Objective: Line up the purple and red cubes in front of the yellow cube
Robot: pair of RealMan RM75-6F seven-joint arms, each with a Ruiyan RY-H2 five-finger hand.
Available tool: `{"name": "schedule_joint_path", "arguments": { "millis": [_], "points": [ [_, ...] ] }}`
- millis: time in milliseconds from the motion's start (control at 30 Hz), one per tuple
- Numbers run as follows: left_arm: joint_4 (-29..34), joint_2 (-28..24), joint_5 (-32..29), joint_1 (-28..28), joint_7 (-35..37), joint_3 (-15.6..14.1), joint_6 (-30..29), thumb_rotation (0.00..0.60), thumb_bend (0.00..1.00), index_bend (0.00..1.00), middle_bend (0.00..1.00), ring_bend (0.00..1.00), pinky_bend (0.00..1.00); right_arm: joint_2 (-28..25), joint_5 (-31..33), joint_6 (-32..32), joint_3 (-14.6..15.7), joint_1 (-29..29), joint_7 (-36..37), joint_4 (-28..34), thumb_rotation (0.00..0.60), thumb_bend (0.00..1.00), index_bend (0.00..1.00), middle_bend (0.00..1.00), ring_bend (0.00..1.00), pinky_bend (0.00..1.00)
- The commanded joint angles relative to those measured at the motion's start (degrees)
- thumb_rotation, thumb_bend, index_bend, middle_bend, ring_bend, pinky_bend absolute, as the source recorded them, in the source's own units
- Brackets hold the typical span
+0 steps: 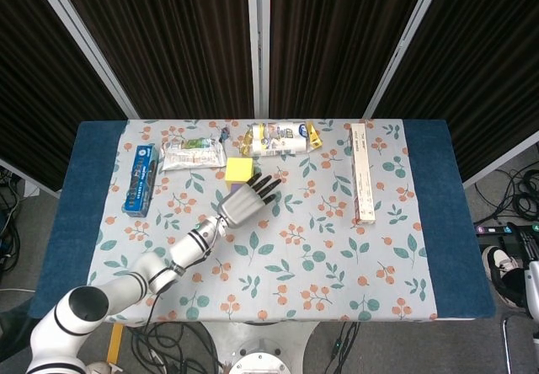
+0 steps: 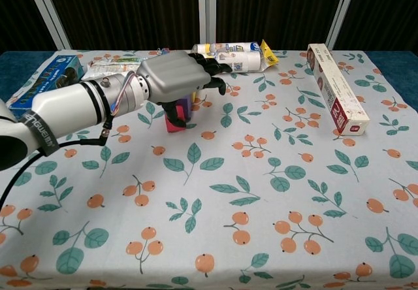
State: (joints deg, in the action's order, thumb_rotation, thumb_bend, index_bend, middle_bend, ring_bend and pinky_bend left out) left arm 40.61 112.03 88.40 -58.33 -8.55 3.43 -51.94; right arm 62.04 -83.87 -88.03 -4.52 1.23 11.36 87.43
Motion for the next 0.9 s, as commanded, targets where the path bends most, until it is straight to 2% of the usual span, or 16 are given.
{"name": "schedule_joint_path", "arguments": {
  "millis": [33,267,900],
  "points": [
    [-0.14,-0.35,0.51,0.46,0.68,-0.58,-0.58,0.6,0.12,0.28,0.06,0.08,0.14,0.0,0.02,-0.04,0.01,0.04,-0.07,0.07,0.6,0.29,0.09,0.14,0.13,0.24],
    [0.88,-1.54,2.01,1.83,1.6,-2.19,-2.5,0.6,0.12,0.28,0.06,0.08,0.14,0.02,-0.22,0.03,-0.02,-0.13,-0.43,0.39,0.6,0.29,0.09,0.14,0.13,0.24],
    [-1.35,-0.88,0.26,1.7,2.25,-0.5,-0.97,0.6,0.12,0.28,0.06,0.08,0.14,-0.29,-0.14,-0.31,0.0,0.15,-0.97,1.03,0.6,0.29,0.09,0.14,0.13,0.24]
  ]
}}
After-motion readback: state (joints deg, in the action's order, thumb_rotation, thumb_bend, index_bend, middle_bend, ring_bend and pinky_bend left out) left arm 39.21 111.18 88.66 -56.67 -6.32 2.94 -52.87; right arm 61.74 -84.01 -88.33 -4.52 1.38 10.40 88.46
